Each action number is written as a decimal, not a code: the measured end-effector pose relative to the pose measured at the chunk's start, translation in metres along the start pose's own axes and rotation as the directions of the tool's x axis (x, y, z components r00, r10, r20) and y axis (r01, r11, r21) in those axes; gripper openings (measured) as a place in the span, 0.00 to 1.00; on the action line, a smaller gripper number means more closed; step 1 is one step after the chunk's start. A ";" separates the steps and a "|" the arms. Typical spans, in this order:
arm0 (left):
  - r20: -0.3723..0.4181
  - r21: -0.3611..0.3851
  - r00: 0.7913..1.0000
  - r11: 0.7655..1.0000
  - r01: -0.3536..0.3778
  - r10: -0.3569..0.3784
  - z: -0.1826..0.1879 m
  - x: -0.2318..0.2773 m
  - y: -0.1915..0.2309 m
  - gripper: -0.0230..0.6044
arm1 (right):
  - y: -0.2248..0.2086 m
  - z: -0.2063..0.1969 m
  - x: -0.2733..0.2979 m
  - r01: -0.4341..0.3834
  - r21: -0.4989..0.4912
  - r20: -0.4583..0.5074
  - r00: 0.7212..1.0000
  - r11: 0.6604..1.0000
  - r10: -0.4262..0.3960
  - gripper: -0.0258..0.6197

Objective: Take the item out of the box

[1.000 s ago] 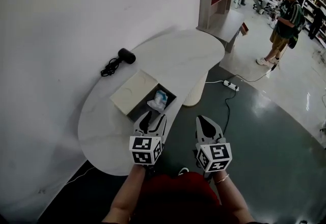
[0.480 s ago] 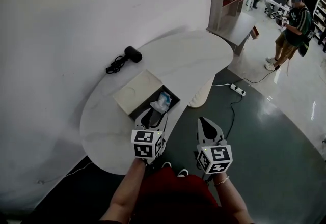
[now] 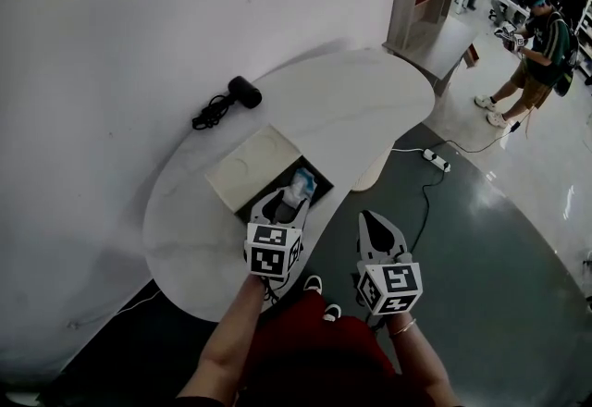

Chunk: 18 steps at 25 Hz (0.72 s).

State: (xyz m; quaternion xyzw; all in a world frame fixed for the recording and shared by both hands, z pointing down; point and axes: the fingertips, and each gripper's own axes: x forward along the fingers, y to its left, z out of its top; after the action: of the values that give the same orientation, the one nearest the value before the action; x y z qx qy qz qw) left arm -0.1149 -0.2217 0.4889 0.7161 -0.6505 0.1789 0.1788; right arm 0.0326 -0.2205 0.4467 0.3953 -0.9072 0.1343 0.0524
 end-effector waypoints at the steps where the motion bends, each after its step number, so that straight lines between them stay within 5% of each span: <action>1: -0.011 -0.002 1.000 1.000 0.002 -0.003 -0.001 0.004 0.001 0.35 | -0.002 0.000 0.004 0.001 0.001 -0.006 1.000 1.000 -0.001 0.06; 18: -0.174 0.035 0.984 0.999 0.032 -0.026 -0.020 0.059 0.017 0.36 | -0.013 -0.028 0.053 -0.001 0.034 -0.110 0.994 0.999 0.005 0.06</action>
State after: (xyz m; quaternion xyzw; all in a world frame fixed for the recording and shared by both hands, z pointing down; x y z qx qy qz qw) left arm -0.1275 -0.2648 0.5356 0.7104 -0.6187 0.2500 0.2238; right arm 0.0062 -0.2582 0.4867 0.3867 -0.9012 0.1710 0.0954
